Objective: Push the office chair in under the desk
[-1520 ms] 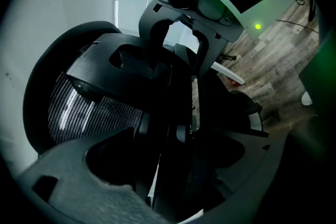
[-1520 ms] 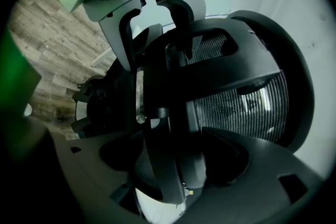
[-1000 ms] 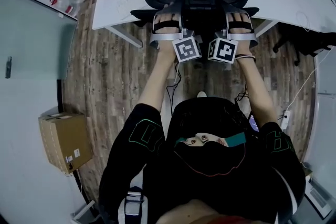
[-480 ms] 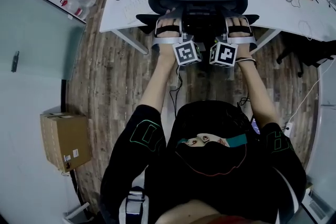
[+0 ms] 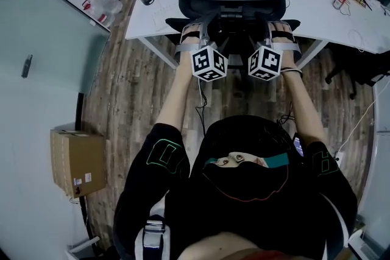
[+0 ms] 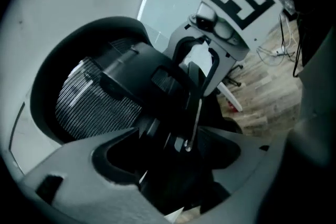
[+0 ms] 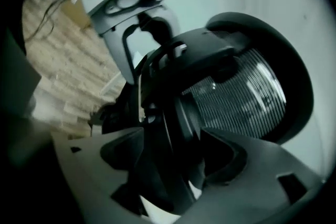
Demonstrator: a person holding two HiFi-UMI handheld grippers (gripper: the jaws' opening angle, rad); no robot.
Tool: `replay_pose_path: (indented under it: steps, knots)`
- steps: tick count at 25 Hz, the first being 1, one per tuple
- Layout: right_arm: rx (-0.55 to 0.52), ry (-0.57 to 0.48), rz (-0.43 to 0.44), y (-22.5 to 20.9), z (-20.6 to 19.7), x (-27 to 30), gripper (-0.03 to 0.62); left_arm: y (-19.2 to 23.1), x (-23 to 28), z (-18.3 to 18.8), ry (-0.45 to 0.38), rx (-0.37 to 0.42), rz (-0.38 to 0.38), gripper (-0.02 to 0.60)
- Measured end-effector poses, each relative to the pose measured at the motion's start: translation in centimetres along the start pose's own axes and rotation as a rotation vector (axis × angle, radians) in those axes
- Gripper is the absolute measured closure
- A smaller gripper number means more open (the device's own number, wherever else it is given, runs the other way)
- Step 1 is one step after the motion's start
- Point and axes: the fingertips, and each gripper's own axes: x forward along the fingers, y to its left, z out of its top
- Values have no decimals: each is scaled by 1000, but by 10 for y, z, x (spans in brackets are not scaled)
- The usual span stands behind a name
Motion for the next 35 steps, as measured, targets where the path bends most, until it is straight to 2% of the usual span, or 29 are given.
replay_pose_path:
  steps: [2,4,5,7,11,15,17,19,20,21,23,26,30,35]
  knots:
    - [180,-68,27,-8,1,-14,272,-3,-14,2,-35,-42,-24,230]
    - [368,-145,41,-22,4,-27,358,6,-28,4,-57,-88,-18,260]
    - [452,-178,46,-28,6,-32,365,13,-34,6,-69,-128,-7,289]
    - [588,-243,56,-36,9,-41,399,23,-43,12,-92,-232,4,293]
    - [800,-352,72,-40,13,-52,447,32,-55,19,-143,-422,21,306]
    - [988,-391,-1,-58,6,-55,589,45,-64,25,-184,-639,65,326]
    - [1095,-416,-13,-64,4,-55,589,45,-67,27,-211,-754,97,361]
    - [1186,-435,-19,-66,4,-56,589,42,-70,24,-253,-889,142,422]
    - [1219,-431,-23,-65,2,-57,589,43,-73,21,-270,-951,175,471]
    - [1238,-416,-27,-61,-1,-57,589,44,-75,18,-279,-1003,214,571]
    - [1256,-367,-33,-52,-11,-59,589,47,-78,8,-263,-1071,283,574]
    - [1268,-302,-38,-39,-22,-63,591,47,-78,-9,-173,-1098,346,574]
    - [1239,-259,-51,-32,-26,-63,591,43,-77,-18,-139,-1110,355,575]
    - [1213,-252,-56,-31,-22,-66,591,37,-75,-20,-128,-1106,342,575]
